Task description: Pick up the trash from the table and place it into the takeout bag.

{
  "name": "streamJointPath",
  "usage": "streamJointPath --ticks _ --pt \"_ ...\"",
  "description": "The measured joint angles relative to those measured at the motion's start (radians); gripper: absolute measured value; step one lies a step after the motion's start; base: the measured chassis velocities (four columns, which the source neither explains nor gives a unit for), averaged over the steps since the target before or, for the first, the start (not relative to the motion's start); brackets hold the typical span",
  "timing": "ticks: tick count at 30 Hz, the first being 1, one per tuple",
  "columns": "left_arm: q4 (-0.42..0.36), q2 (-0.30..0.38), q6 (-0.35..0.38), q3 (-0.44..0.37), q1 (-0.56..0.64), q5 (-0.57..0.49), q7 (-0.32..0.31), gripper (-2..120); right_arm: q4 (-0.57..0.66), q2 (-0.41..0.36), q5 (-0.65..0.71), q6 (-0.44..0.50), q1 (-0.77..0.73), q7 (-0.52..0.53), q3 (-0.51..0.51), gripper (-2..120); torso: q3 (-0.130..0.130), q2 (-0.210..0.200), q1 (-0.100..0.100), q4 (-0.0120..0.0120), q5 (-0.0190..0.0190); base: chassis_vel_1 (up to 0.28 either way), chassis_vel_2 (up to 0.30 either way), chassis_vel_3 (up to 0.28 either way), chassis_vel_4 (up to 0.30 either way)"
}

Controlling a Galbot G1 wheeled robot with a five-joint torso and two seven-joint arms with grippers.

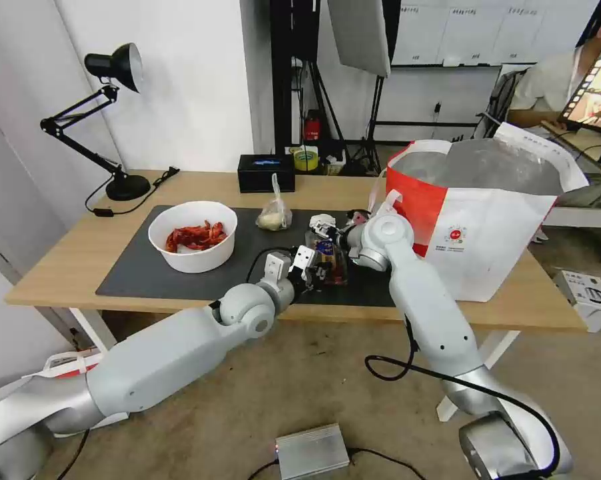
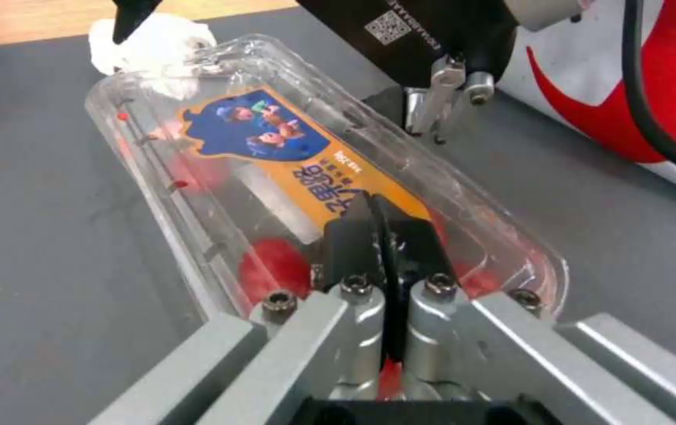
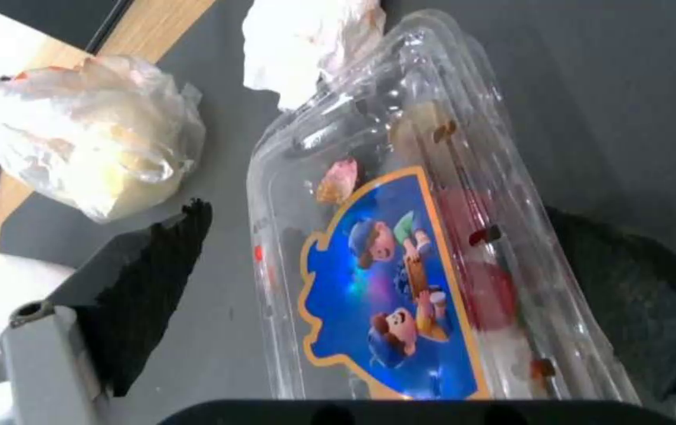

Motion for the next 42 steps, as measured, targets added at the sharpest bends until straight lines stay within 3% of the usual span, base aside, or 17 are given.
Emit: streamJointPath --ticks 15,22,28,30,33,35,40,42 --pt "-0.010 0.003 0.000 -0.004 0.003 0.000 0.000 0 -0.041 0.019 -0.002 0.000 0.012 -0.005 0.006 95 0.000 0.000 0.000 -0.0005 -0.0002 0.000 0.000 0.000 0.000" --pt "-0.009 0.001 0.000 -0.004 0.003 0.000 0.000 0 -0.045 0.014 0.000 0.000 0.010 -0.007 0.008 67 0.000 0.000 0.000 -0.0004 0.0000 0.000 0.000 0.000 0.000" --pt "-0.006 -0.002 0.000 0.001 -0.001 0.000 0.000 0 -0.045 0.011 0.001 0.000 0.007 -0.008 0.008 50 0.000 0.000 0.000 -0.0001 0.0001 0.000 0.000 0.000 0.000" --pt "-0.005 -0.002 0.000 0.002 -0.004 -0.001 0.000 0 -0.044 0.009 0.004 0.000 0.005 -0.009 0.006 38 0.000 0.000 0.000 0.0006 0.0004 0.000 0.000 0.000 0.000" --pt "-0.005 0.000 0.000 0.002 -0.006 -0.002 0.000 0 -0.043 0.008 0.005 0.000 0.005 -0.009 0.005 32 0.000 0.000 0.000 0.0007 0.0004 0.000 0.000 0.000 0.000" --pt "-0.007 0.004 0.000 0.002 -0.008 -0.003 0.000 0 -0.040 0.004 0.006 0.000 0.003 -0.010 0.005 20 0.000 0.000 0.000 0.0006 0.0003 0.000 0.000 0.000 0.000" --pt "-0.010 0.007 0.000 -0.012 -0.014 -0.009 -0.001 2 -0.034 0.000 0.008 0.000 -0.002 -0.011 0.005 3 0.000 0.000 0.000 0.0005 0.0001 0.000 0.000 0.000 0.000" --pt "-0.010 0.008 0.000 -0.014 -0.016 -0.011 -0.001 3 -0.034 -0.001 0.008 0.000 -0.002 -0.011 0.005 3 0.000 0.000 0.000 0.0004 0.0001 0.000 0.000 0.000 0.000"
